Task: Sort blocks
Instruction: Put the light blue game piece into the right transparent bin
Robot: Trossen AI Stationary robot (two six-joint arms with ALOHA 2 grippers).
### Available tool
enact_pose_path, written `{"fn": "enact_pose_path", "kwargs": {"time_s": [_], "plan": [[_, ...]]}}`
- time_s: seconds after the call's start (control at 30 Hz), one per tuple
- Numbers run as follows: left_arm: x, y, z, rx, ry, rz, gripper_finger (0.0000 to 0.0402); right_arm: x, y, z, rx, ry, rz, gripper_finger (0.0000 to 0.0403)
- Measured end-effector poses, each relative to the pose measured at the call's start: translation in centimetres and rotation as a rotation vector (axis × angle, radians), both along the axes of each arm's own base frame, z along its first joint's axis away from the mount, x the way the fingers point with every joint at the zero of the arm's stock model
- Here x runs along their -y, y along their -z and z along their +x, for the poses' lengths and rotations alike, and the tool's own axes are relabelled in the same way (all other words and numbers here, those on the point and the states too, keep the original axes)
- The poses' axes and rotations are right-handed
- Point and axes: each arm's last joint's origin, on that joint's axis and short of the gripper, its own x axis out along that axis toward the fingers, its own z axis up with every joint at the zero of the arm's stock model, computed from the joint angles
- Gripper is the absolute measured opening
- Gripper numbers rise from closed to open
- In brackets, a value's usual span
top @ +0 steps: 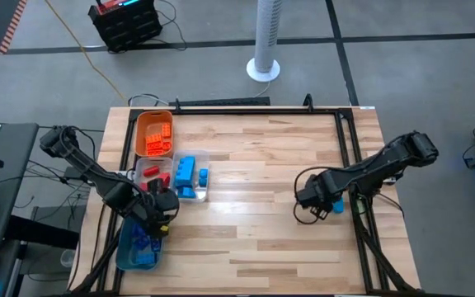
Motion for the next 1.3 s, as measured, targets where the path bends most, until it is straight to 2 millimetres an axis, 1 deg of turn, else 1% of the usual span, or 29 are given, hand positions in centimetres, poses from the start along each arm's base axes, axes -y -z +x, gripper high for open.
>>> {"fn": "enact_pose_path", "kwargs": {"time_s": [0.2, 0.3, 0.4, 0.5, 0.57, 0.63, 0.73, 0.83, 0.9, 1.0, 1.2, 1.3], "plan": [[0.0, 0.0, 0.0, -0.001, 0.035, 0.026, 0.0185, 0.1, 1.0, -2.8, -0.054, 0.122, 0.061, 0.0249], [0.0, 0.0, 0.0, -0.001, 0.035, 0.027, 0.0185, 0.0, 0.6, -3.8, -0.033, 0.157, 0.08, 0.0249], [0.0, 0.0, 0.0, 0.0, 0.035, 0.027, 0.0185, -0.3, 0.2, -4.0, 0.022, 0.121, 0.109, 0.0249], [0.0, 0.0, 0.0, 0.0, 0.041, 0.034, 0.0185, -0.6, 0.1, -3.5, 0.098, 0.045, 0.112, 0.0249], [0.0, 0.0, 0.0, 0.006, 0.047, 0.049, 0.0185, -0.8, 0.3, -2.7, 0.152, -0.049, 0.096, 0.0249], [-0.1, 0.0, 0.1, 0.017, 0.038, 0.065, 0.0185, -1.2, 0.8, -1.7, 0.159, -0.149, 0.101, 0.0249], [-0.3, 0.0, 0.2, 0.024, 0.017, 0.069, 0.0185, -1.5, 2.2, -0.9, 0.062, -0.272, 0.079, 0.0249], [-0.3, 0.0, 0.2, 0.026, 0.005, 0.062, 0.0185, -1.7, 4.0, -0.3, -0.058, -0.354, 0.075, 0.0249], [-0.3, 0.0, 0.2, 0.025, 0.006, 0.058, 0.0185, -1.6, 5.0, 0.0, -0.125, -0.363, 0.079, 0.0249], [-0.3, 0.0, 0.2, 0.018, 0.01, 0.049, 0.0185, -1.4, 6.0, 0.6, -0.175, -0.333, 0.111, 0.0249], [-0.2, 0.0, 0.2, 0.011, 0.013, 0.038, 0.0185, -0.7, 7.2, 0.8, -0.22, -0.312, 0.164, 0.0246], [-0.2, 0.0, 0.1, -0.001, 0.017, 0.018, 0.0185, -0.3, 7.4, 0.5, -0.238, -0.292, 0.162, 0.0232]]}}
